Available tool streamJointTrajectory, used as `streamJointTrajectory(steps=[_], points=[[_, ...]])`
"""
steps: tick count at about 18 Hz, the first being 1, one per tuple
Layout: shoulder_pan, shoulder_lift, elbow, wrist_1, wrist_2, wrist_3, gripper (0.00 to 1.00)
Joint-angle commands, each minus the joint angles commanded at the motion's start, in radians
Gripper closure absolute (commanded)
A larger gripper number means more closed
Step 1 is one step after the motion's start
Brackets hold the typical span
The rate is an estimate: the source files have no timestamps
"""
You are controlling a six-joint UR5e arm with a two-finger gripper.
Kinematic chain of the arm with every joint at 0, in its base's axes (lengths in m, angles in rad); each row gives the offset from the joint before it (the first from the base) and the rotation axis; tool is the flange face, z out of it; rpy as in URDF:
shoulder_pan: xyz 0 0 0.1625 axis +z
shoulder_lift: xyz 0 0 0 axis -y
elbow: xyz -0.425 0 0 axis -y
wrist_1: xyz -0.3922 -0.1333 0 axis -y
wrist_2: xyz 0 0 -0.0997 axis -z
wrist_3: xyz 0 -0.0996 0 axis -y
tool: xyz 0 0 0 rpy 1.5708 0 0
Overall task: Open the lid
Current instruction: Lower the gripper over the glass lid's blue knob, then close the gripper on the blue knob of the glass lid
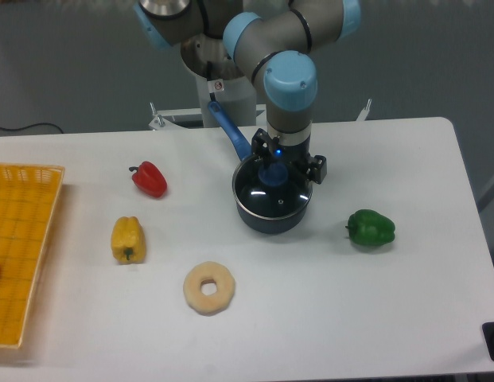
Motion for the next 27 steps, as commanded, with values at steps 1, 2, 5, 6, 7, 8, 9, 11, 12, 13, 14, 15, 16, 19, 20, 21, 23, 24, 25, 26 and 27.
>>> streamJointTrajectory(steps=[1, 2, 5, 6, 7, 8, 9, 11, 12, 13, 14, 15, 16, 19, 20, 21, 23, 24, 25, 26, 27], points=[[-0.005, 0.002, -0.002, 0.0, 0.002, -0.006, 0.0], [-0.008, 0.002, 0.0, 0.0, 0.002, -0.008, 0.0], [-0.011, 0.0, -0.018, 0.003, 0.002, -0.006, 0.0], [-0.009, 0.0, -0.029, 0.005, 0.002, -0.002, 0.0], [-0.009, 0.0, -0.032, 0.006, 0.002, 0.0, 0.0], [-0.009, 0.0, -0.035, 0.006, 0.003, 0.0, 0.0], [-0.009, 0.0, -0.038, 0.006, 0.003, 0.0, 0.0], [-0.009, 0.0, -0.041, 0.006, 0.005, 0.0, 0.0], [-0.009, -0.002, -0.041, 0.006, 0.005, 0.0, 0.0], [-0.009, -0.002, -0.041, 0.008, 0.003, 0.0, 0.0], [-0.009, -0.002, -0.041, 0.009, 0.003, 0.0, 0.0], [-0.009, -0.003, -0.041, 0.011, 0.003, 0.0, 0.0], [-0.009, -0.005, -0.041, 0.012, 0.003, 0.0, 0.0], [-0.008, -0.008, -0.04, 0.012, 0.003, 0.0, 0.0], [-0.009, -0.011, -0.04, 0.012, 0.005, 0.0, 0.0], [-0.009, -0.011, -0.04, 0.012, 0.005, 0.0, 0.0], [-0.009, -0.012, -0.038, 0.012, 0.005, 0.0, 0.0], [-0.008, -0.012, -0.038, 0.012, 0.005, 0.0, 0.01], [-0.008, -0.014, -0.037, 0.012, 0.005, 0.0, 0.04], [-0.008, -0.015, -0.032, 0.011, 0.005, 0.0, 0.09], [-0.008, -0.017, -0.028, 0.009, 0.005, 0.0, 0.16]])
